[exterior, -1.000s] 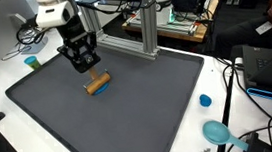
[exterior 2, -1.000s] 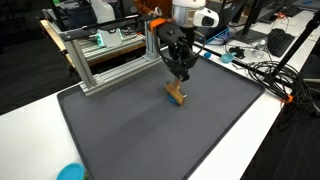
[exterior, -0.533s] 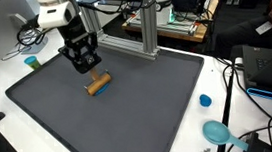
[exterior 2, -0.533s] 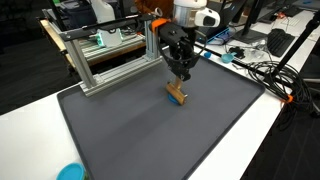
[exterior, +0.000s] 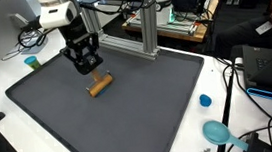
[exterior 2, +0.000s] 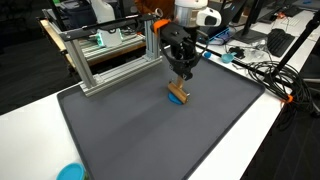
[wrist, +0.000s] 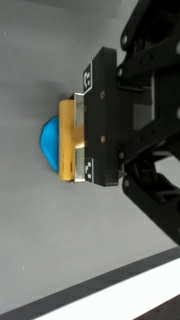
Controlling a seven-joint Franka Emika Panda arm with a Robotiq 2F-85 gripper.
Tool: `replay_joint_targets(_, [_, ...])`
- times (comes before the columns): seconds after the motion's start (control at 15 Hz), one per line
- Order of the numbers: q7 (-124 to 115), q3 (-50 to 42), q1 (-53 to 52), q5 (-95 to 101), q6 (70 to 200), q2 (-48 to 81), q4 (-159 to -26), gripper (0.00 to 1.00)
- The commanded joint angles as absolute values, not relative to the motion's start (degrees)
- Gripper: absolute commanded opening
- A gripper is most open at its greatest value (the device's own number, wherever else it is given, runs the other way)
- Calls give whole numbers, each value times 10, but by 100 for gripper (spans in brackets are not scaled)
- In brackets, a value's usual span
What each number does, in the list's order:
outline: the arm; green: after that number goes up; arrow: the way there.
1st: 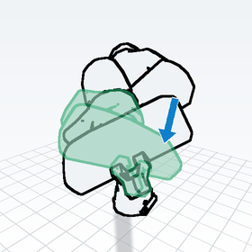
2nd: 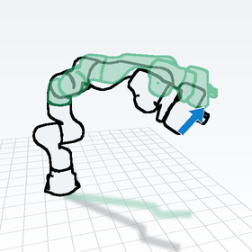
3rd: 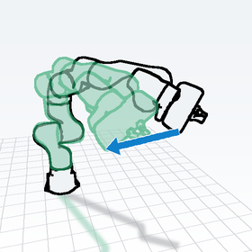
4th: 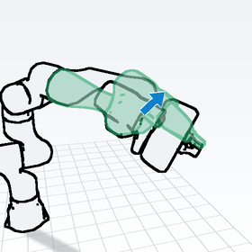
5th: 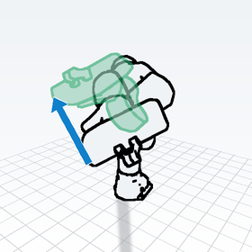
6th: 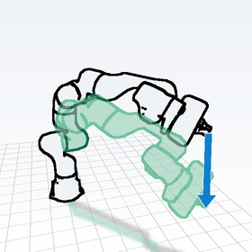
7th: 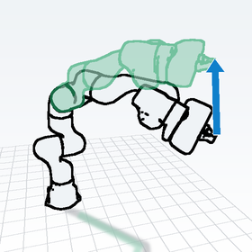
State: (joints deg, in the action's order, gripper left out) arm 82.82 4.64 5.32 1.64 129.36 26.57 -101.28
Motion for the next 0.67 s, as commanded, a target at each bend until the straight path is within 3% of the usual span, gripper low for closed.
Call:
replay_joint_targets(0.0, [857, 69, 62, -21, 1312, 307, -1016, 22])
replay_joint_targets(0.6, [831, 69, 78, -88, 1294, 247, -1017, 22])
